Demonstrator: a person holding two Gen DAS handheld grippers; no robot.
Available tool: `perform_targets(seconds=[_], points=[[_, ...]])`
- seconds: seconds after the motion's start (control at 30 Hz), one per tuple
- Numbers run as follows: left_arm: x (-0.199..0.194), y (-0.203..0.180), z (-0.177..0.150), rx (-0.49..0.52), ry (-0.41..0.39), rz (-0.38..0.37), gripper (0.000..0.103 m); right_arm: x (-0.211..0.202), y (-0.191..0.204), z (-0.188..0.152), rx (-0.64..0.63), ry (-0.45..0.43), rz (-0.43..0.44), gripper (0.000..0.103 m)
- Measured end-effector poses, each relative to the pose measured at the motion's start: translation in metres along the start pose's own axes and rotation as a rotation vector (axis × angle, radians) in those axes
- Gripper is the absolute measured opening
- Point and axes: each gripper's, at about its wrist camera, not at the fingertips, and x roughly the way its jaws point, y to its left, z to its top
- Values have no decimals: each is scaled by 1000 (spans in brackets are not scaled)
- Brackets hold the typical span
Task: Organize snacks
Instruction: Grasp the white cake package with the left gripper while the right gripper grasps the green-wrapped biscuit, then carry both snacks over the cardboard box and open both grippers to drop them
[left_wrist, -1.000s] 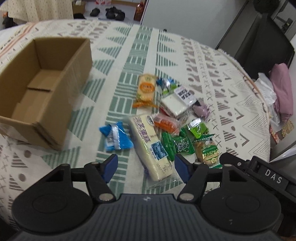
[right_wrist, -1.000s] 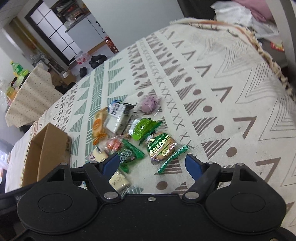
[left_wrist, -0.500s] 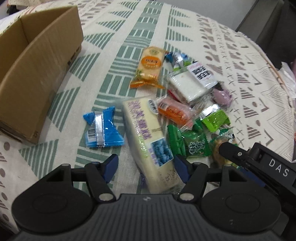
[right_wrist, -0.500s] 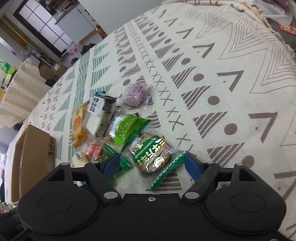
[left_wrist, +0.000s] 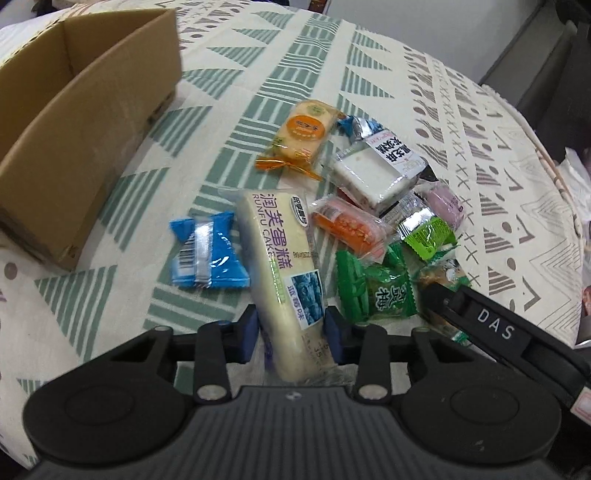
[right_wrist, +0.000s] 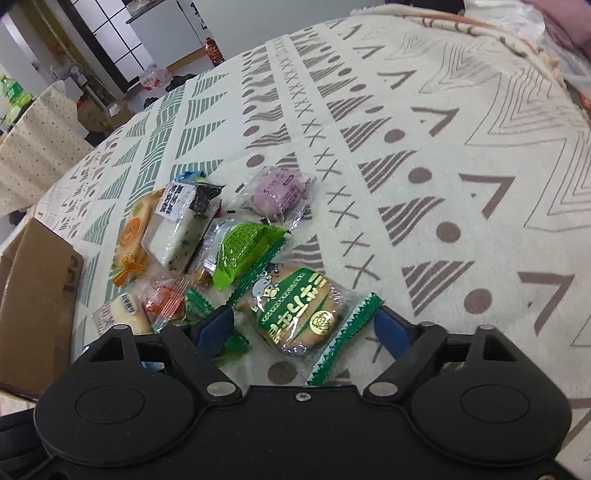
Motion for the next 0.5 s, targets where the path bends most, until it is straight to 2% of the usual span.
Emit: perform_targets(seconds=[0.07,0.17,0.37,0.5], points=[[-8,2,-1,12,-21,-6,34,-3,1,-1,-9,-15,-26,56],[-22,4,-2,51,-49,-29,33,-7,-3,-1,2,-9,-1,51],[-52,14,-3,107,-95,-84,31,-38,-5,-3,45,-44,61,49],[-69,26,0,101,-127,-128,30,-60,5,-7,32,-70,49,49]])
